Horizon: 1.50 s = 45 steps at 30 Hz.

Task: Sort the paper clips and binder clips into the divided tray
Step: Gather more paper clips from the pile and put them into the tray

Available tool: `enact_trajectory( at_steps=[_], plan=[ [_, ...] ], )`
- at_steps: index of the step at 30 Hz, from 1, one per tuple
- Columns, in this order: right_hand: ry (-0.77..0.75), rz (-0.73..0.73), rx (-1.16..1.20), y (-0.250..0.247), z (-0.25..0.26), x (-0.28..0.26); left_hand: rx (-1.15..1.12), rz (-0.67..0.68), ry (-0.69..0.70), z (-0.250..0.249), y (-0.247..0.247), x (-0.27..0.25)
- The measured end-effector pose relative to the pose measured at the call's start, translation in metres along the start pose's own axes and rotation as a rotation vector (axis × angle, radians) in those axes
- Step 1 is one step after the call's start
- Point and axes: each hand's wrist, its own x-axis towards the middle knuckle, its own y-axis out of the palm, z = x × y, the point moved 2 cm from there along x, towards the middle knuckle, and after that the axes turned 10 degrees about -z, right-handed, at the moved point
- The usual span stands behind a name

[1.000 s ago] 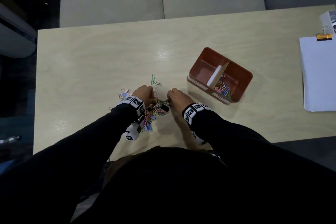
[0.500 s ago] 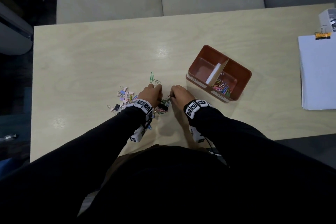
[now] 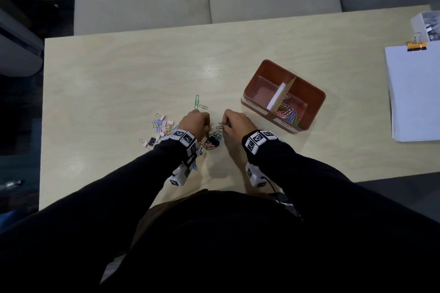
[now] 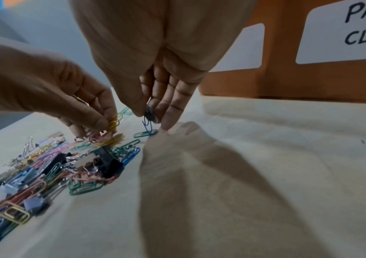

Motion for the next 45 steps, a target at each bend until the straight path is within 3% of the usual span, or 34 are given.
enact_trajectory(
  at_steps=[7,13,20,26,34,45],
  plan=[
    [-0.006,-0.094,0.082,-0.016,0.000,0.001,0.113,-0.106,0.009,0.006,-0.021,-0.001],
    [0.020,-0.197,0.175,-0.045,-0.003,-0.003,-0.226,-0.093,0.038,-0.011,-0.041,-0.003],
    [0.078,-0.425,0.298,-0.098,-0.018,-0.019,-0.394,-0.093,0.116,-0.078,-0.059,0.002],
    [0.228,-0.675,0.287,-0.129,-0.057,-0.034,-0.359,-0.090,0.222,-0.147,-0.054,0.013],
    [0.458,-0.597,0.052,-0.130,-0.088,-0.045,-0.204,-0.088,0.245,-0.209,-0.021,0.025],
    [0.475,-0.494,-0.033,-0.126,-0.089,-0.046,-0.258,-0.028,0.206,-0.217,-0.013,0.023]
  ],
)
